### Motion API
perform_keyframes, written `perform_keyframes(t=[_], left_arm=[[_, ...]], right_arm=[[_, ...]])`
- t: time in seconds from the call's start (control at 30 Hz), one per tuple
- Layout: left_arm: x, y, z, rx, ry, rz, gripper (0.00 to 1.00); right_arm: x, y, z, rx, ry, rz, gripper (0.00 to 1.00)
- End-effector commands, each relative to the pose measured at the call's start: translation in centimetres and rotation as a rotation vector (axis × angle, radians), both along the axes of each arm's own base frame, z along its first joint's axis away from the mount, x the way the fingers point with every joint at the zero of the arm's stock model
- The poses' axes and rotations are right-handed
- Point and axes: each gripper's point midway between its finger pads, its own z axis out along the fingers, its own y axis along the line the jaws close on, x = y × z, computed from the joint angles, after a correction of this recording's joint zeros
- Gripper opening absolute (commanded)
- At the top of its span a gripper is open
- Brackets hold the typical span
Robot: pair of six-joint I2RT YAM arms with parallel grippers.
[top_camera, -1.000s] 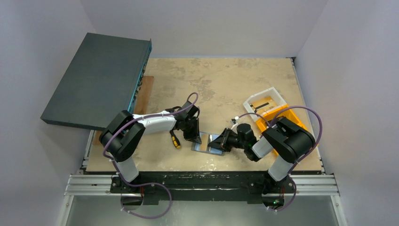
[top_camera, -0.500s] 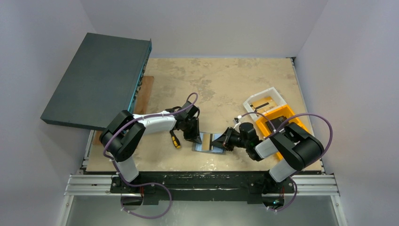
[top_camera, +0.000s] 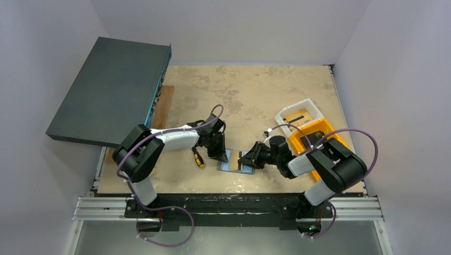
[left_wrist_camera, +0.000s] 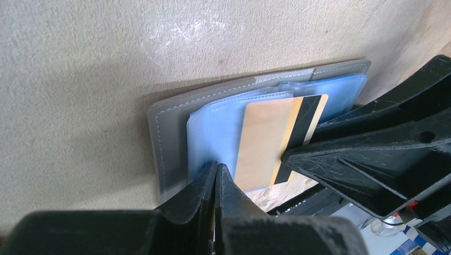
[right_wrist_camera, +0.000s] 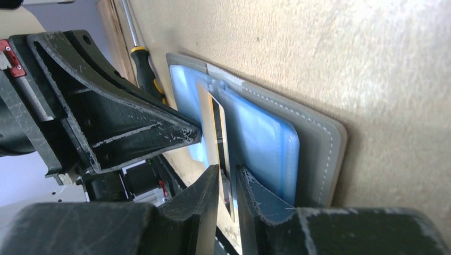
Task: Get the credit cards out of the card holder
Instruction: Remove the credit card from the card holder, then place the credit card in the storage box.
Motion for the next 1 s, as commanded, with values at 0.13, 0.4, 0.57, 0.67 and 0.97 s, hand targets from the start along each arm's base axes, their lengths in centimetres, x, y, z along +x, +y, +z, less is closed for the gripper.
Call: perform_keyframes(t=[0.13, 0.4, 0.57, 0.67, 0.97], left_arm=[[-0.7, 2.6, -2.5, 0.123, 0.039, 0.018, 0.0], [-0.8, 2.8, -2.6, 0.128, 0.044, 0.021, 0.0], [-0.8, 3.0, -2.8, 0.128, 0.05, 0.026, 0.0], [-0.7, 2.8, -2.6, 0.115, 0.039, 0.021, 0.0], [0.4, 1.2, -0.2, 0.03, -0.026, -0.021, 0.0]], right_arm=[[0.6, 0.5, -0.8, -0.032, 0.005, 0.039, 0.14], [1.5, -1.6, -0.5, -0.152, -0.028, -0.024, 0.0], [1.8, -4.0, -0.6, -0.257, -0.025, -0.074, 0.0], [1.7, -4.6, 0.1, -0.276, -0.045, -0.082, 0.0], [2.1, -4.5, 2.6, -0.264, -0.092, -0.074, 0.0]])
